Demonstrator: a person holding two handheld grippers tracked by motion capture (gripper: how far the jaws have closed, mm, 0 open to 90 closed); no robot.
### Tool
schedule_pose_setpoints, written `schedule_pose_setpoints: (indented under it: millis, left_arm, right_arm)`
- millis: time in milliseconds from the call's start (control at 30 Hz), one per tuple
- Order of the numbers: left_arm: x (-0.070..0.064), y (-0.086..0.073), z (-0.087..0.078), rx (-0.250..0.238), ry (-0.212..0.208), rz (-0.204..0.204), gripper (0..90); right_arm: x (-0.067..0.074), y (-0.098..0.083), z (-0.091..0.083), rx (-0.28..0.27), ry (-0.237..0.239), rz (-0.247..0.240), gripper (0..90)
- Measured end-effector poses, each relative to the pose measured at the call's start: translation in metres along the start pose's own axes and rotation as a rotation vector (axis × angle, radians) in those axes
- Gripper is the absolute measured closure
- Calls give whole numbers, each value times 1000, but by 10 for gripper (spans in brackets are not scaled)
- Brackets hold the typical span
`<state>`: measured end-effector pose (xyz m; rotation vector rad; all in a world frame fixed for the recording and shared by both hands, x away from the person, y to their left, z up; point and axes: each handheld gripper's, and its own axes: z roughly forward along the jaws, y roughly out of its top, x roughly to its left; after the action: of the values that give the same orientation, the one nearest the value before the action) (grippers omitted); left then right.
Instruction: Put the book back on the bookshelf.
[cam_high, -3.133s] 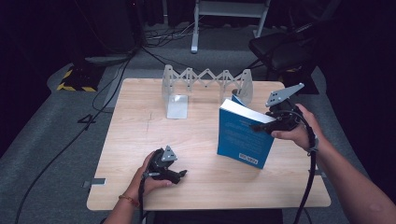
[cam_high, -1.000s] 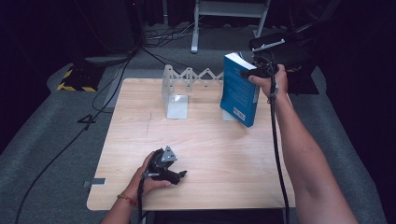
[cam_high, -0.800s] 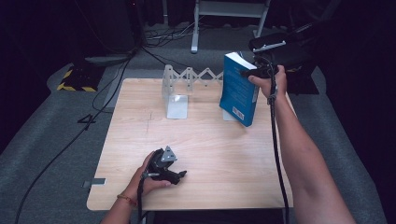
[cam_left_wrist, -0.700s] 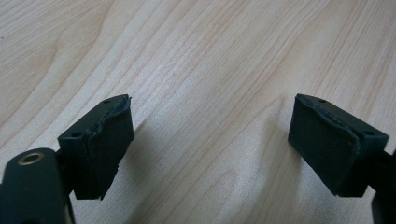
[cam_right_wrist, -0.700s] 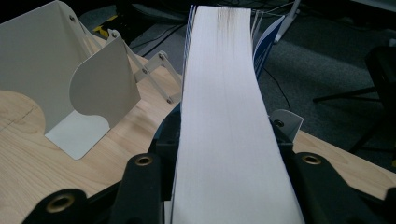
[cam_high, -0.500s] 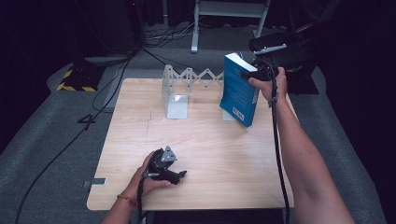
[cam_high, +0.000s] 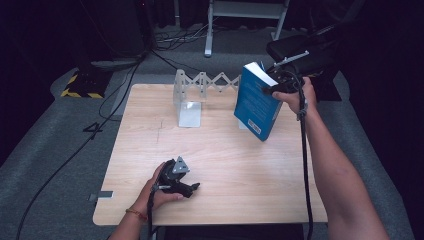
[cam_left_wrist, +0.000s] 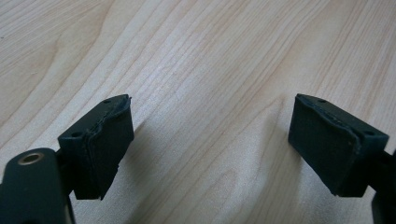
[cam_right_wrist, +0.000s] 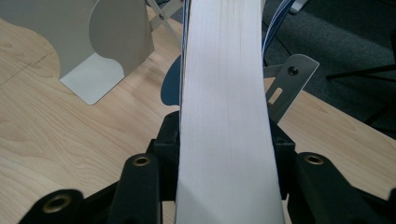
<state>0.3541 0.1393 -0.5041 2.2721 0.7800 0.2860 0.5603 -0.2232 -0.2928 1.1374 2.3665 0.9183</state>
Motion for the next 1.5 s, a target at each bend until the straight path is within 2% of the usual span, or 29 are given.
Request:
schedule_pose_setpoints:
  millis: [233, 433, 467, 533, 633, 900, 967, 1167, 1500]
  left_arm:
    - [0, 0, 0, 0, 2, -2, 145]
    - [-1, 0, 0, -1, 4, -5, 145]
    - [-1, 0, 0, -1, 4, -5, 145]
    - [-1, 0, 0, -1, 4, -5, 145]
    - [0, 0, 0, 0, 3, -3, 145]
    - [-1, 0, 0, 1, 1, -6, 145]
    - [-1, 0, 0, 0, 1, -5, 145]
    - [-1, -1, 0, -1, -2, -1, 145]
    - [-1, -1, -1, 0, -2, 0, 145]
  right_arm:
    - [-2, 3, 1, 51, 31, -8, 579]
    - [-4, 12, 6, 99, 35, -10, 524]
    - [-4, 13, 8, 109, 33, -11, 523]
    - [-5, 16, 10, 119, 23, -23, 582]
    - [-7, 18, 10, 108, 37, -14, 604]
    - [-8, 20, 10, 24, -16, 20, 607]
    - [-4, 20, 11, -1, -36, -3, 607]
    - [1, 22, 16, -42, -64, -6, 606]
    - [-2, 14, 17, -47, -42, 1, 594]
